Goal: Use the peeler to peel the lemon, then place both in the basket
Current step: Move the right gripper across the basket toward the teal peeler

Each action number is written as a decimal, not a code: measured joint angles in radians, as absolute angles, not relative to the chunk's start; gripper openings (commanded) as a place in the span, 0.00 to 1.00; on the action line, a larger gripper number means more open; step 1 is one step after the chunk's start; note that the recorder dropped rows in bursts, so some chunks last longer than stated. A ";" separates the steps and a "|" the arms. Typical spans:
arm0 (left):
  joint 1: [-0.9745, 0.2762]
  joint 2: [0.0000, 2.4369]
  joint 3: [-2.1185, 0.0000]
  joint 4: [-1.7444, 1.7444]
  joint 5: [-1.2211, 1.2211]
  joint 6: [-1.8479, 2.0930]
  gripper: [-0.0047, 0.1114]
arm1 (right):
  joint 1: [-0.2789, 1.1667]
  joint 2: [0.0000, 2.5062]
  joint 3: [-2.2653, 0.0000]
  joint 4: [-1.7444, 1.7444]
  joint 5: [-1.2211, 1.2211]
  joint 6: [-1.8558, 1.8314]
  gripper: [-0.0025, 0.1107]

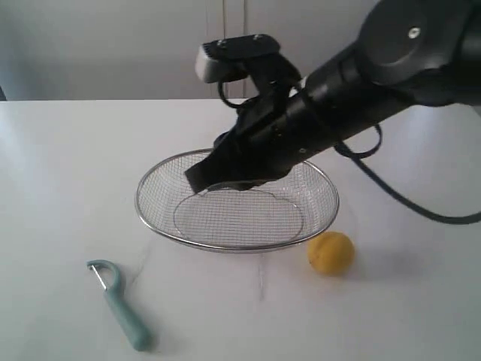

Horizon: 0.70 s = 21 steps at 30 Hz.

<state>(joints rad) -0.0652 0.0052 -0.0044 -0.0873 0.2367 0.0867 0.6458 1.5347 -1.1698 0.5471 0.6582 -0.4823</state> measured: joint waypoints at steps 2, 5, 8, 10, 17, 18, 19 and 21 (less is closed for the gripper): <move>-0.065 0.005 -0.004 -0.087 0.237 0.087 0.04 | 0.691 1.586 -1.216 0.547 0.656 -0.482 0.20; -0.065 0.005 -0.004 -0.087 0.237 0.087 0.04 | 0.749 1.664 -1.279 0.545 0.654 -0.482 0.20; -0.065 0.005 -0.004 -0.087 0.237 0.087 0.04 | 0.798 1.724 -1.337 0.542 0.653 -0.482 0.20; -0.065 0.005 -0.004 -0.087 0.237 0.087 0.04 | 0.829 1.763 -1.382 0.542 0.653 -0.482 0.20; -0.065 0.005 -0.004 -0.087 0.237 0.087 0.04 | 0.908 1.878 -1.500 0.532 0.706 -0.467 0.19; -0.065 0.005 -0.004 -0.087 0.237 0.087 0.04 | 0.921 1.897 -1.521 0.515 0.718 -0.452 0.19; -0.065 0.005 -0.004 -0.087 0.237 0.087 0.04 | 0.940 1.919 -1.551 0.478 0.733 -0.425 0.19; -0.065 0.005 -0.004 -0.087 0.237 0.087 0.04 | 0.970 1.962 -1.603 0.389 0.770 -0.337 0.19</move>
<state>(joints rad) -0.0652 0.0052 -0.0044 -0.0873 0.2367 0.0867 0.9697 1.9625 -1.6027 0.3892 0.7703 -0.3372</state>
